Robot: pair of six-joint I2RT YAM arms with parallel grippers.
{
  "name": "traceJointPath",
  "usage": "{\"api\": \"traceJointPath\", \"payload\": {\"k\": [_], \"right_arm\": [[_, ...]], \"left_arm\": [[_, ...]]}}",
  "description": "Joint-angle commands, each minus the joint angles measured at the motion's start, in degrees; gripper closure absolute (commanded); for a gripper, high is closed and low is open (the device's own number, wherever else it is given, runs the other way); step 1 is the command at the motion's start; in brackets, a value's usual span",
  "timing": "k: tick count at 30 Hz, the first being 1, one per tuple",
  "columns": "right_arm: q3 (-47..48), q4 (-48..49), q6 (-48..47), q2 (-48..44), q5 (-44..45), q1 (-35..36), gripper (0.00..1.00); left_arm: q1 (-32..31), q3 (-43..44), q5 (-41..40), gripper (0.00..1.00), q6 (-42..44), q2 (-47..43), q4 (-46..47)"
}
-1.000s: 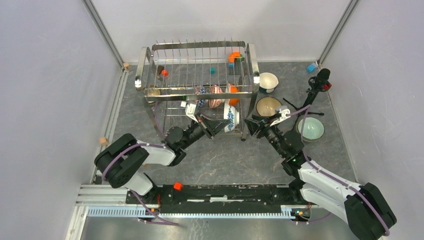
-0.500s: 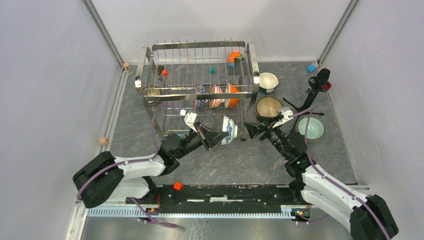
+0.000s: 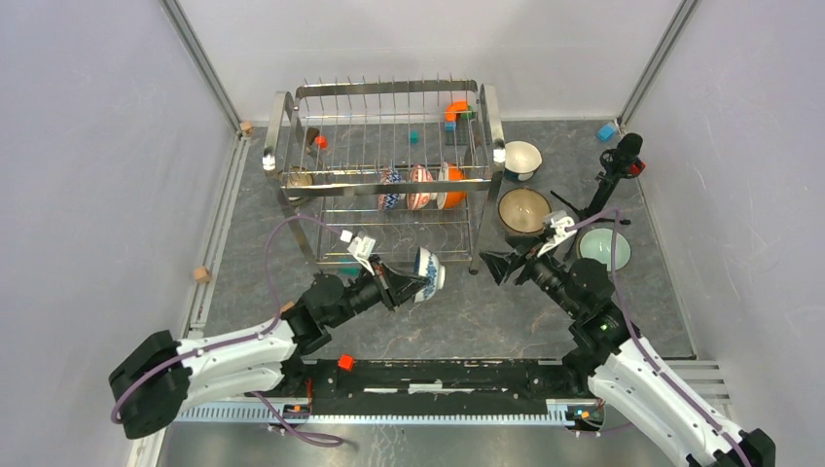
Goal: Unload the bowls from the dish rack
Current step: Place the bowl at the center of the board.
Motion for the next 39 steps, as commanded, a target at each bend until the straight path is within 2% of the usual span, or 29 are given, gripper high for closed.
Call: {"api": "traceJointPath", "payload": {"k": [1,5,11,16,21,28,32,39], "right_arm": [[4.77,-15.32,-1.17,-1.93,-3.73,-0.25,0.21],[6.36,-24.08,-0.76,-3.24,-4.86,-0.25,0.21],[6.86,-30.82,-0.73,-9.57,-5.91,-0.23,0.22],[6.52,-35.53,-0.89,-11.27,-4.25,-0.24,0.23],[3.31,-35.68,1.95,-10.79,-6.43,-0.22,0.26],[1.39,-32.55,3.99,-12.09,-12.77,-0.13,0.28],[1.92,-33.21,3.73,-12.11,-10.28,-0.07,0.24],[2.37,-31.12,4.93,-8.97,-10.41,1.22,0.25]], "left_arm": [[-1.56,0.62,-2.60,0.98,0.93,-7.34,-7.98],[-4.59,3.32,-5.13,0.98,2.52,-10.47,-19.90],[-16.39,12.11,-16.74,0.98,10.83,-9.49,-39.40],[-22.94,18.66,-25.90,0.98,15.94,-5.96,-50.00],[-27.00,23.64,-32.32,0.98,26.17,-0.35,-57.08],[-30.47,25.48,-32.92,0.98,40.68,2.69,-58.48],[-32.56,24.02,-29.51,0.98,48.03,2.18,-56.69],[-35.65,20.80,-21.15,0.98,51.93,3.02,-53.58]]}}
